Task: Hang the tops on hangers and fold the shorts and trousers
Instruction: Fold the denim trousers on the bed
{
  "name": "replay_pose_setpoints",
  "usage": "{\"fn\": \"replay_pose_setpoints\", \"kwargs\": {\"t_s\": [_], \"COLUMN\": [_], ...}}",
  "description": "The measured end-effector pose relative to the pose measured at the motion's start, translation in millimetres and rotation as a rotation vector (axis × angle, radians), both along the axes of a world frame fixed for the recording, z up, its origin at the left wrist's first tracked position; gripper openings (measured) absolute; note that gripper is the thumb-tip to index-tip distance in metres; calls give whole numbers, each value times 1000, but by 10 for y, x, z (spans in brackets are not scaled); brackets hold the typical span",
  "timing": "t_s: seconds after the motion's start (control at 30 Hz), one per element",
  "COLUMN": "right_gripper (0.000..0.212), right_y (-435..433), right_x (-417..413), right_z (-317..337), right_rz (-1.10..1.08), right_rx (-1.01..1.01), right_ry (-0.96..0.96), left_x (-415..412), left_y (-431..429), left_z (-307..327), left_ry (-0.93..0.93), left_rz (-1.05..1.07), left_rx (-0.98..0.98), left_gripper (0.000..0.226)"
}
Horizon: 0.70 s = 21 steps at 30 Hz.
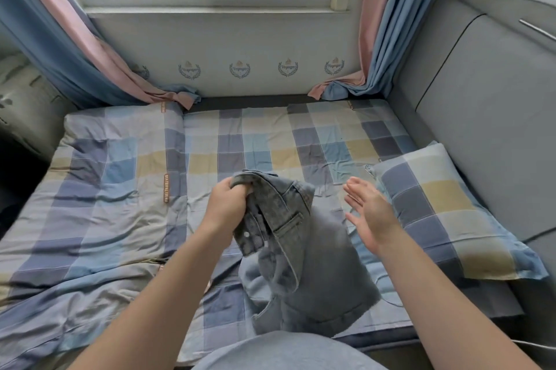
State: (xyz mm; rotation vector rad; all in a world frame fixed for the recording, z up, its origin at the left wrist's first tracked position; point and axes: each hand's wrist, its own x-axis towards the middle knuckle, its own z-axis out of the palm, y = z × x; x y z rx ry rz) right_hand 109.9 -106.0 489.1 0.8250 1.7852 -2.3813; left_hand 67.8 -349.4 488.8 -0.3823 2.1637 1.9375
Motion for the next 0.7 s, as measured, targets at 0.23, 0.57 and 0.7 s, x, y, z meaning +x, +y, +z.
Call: {"fn": "replay_pose_setpoints", "kwargs": {"t_s": [0.23,0.57,0.7], "right_gripper": [91,9,14], "right_y": [-437,-786,-496], "right_x": [244,26,6], "right_z": [-265,-871,-1039], "right_rz": [612,620,681], "right_rx": [341,835,883], "right_ry": [68,0,-151], "left_x": [132,185,167], "left_y": [151,-50,-262], "left_z": [236,418,311], "left_ry": [-92,-166,-157], "left_rz": [16,49,105], "left_rx": [81,328,306], "left_gripper": [27,24,23]}}
